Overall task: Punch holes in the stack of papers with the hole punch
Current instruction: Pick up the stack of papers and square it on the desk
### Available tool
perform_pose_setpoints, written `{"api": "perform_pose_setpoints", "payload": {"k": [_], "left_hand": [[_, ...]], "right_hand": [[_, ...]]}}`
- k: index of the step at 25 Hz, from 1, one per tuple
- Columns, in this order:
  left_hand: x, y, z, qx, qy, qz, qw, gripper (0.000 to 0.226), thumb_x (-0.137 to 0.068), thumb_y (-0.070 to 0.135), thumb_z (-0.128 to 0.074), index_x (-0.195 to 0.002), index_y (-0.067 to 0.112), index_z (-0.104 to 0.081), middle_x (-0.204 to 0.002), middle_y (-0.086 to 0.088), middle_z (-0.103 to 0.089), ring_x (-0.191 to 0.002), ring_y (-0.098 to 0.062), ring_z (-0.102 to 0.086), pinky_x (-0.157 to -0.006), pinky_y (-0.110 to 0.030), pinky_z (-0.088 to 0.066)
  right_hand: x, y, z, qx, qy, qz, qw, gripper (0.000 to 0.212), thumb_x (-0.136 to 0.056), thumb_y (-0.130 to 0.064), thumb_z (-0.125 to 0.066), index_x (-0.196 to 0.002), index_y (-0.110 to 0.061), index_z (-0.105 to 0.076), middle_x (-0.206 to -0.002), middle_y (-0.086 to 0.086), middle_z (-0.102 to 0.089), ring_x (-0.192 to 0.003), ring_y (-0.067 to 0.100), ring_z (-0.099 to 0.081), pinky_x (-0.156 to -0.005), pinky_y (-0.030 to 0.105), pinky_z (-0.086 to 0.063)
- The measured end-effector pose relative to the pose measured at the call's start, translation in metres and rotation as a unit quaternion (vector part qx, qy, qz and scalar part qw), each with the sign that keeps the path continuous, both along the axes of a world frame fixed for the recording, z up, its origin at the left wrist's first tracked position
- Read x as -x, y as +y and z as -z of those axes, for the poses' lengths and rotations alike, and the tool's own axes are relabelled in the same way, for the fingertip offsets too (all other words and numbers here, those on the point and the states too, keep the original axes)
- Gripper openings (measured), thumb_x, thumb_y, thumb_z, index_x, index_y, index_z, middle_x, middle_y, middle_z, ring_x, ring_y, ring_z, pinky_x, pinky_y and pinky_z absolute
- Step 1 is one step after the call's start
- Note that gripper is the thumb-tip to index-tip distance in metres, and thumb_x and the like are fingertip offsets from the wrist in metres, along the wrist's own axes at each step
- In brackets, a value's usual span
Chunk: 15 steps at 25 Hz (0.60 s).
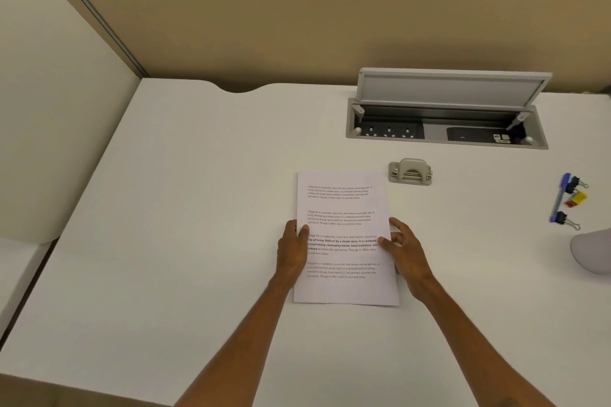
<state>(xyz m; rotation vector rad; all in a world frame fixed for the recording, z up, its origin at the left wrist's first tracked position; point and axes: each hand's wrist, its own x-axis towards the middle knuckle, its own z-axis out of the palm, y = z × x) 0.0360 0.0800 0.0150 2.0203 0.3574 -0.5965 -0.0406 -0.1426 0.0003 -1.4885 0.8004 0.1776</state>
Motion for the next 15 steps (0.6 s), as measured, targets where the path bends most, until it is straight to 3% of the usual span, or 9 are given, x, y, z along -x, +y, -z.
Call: {"api": "perform_pose_setpoints", "payload": {"k": [3, 6, 9, 11, 13, 15], "left_hand": [[0.011, -0.016, 0.003, -0.039, -0.028, -0.02, 0.999, 0.029, -0.105, 0.025, -0.046, -0.13, 0.011, -0.052, -0.129, -0.008, -0.065, -0.113, -0.03, -0.062, -0.102, -0.042, -0.049], [0.013, -0.021, 0.005, -0.04, -0.032, -0.036, 0.998, 0.027, -0.104, 0.019, -0.048, -0.13, 0.012, -0.053, -0.129, -0.006, -0.065, -0.115, -0.03, -0.063, -0.103, -0.043, -0.05], [0.005, -0.016, 0.008, -0.004, -0.003, -0.129, 0.992, 0.026, -0.102, 0.013, -0.051, -0.126, 0.01, -0.058, -0.128, -0.009, -0.066, -0.11, -0.026, -0.062, -0.102, -0.041, -0.05], [0.002, -0.015, 0.012, 0.035, 0.022, -0.225, 0.973, 0.023, -0.1, 0.011, -0.054, -0.122, 0.01, -0.06, -0.126, -0.01, -0.067, -0.105, -0.026, -0.062, -0.1, -0.039, -0.051], [0.007, -0.021, 0.015, 0.088, 0.053, -0.295, 0.95, 0.017, -0.1, 0.011, -0.055, -0.116, 0.014, -0.06, -0.124, -0.011, -0.068, -0.104, -0.027, -0.064, -0.102, -0.046, -0.052], [0.023, -0.038, 0.017, 0.132, 0.075, -0.333, 0.931, 0.016, -0.101, 0.011, -0.054, -0.116, 0.013, -0.059, -0.12, -0.011, -0.068, -0.097, -0.026, -0.066, -0.098, -0.048, -0.055]], "right_hand": [[0.001, 0.009, 0.003, 0.096, -0.01, -0.029, 0.995, 0.059, -0.097, -0.008, -0.058, -0.151, -0.022, -0.039, -0.142, 0.002, -0.056, -0.128, 0.023, -0.055, -0.11, 0.044, -0.045], [0.0, 0.013, 0.004, 0.114, -0.008, -0.063, 0.991, 0.07, -0.097, -0.007, -0.058, -0.157, -0.023, -0.027, -0.155, -0.001, -0.042, -0.141, 0.02, -0.042, -0.118, 0.04, -0.035], [0.006, -0.001, -0.005, -0.025, 0.019, -0.036, 0.999, 0.072, -0.093, -0.013, -0.068, -0.153, -0.032, -0.032, -0.139, 0.001, -0.058, -0.124, 0.021, -0.059, -0.105, 0.042, -0.048], [0.018, -0.013, -0.01, -0.16, 0.027, 0.023, 0.987, 0.054, -0.091, -0.01, -0.07, -0.14, -0.024, -0.051, -0.126, 0.009, -0.068, -0.11, 0.029, -0.069, -0.095, 0.047, -0.056], [0.031, -0.009, -0.008, -0.255, 0.005, 0.089, 0.963, 0.032, -0.092, -0.009, -0.067, -0.123, -0.009, -0.062, -0.127, 0.017, -0.068, -0.114, 0.035, -0.067, -0.101, 0.051, -0.052], [0.039, 0.01, -0.003, -0.279, -0.015, 0.152, 0.948, 0.031, -0.093, -0.01, -0.066, -0.123, -0.01, -0.061, -0.127, 0.012, -0.069, -0.118, 0.032, -0.065, -0.103, 0.052, -0.05]]}}
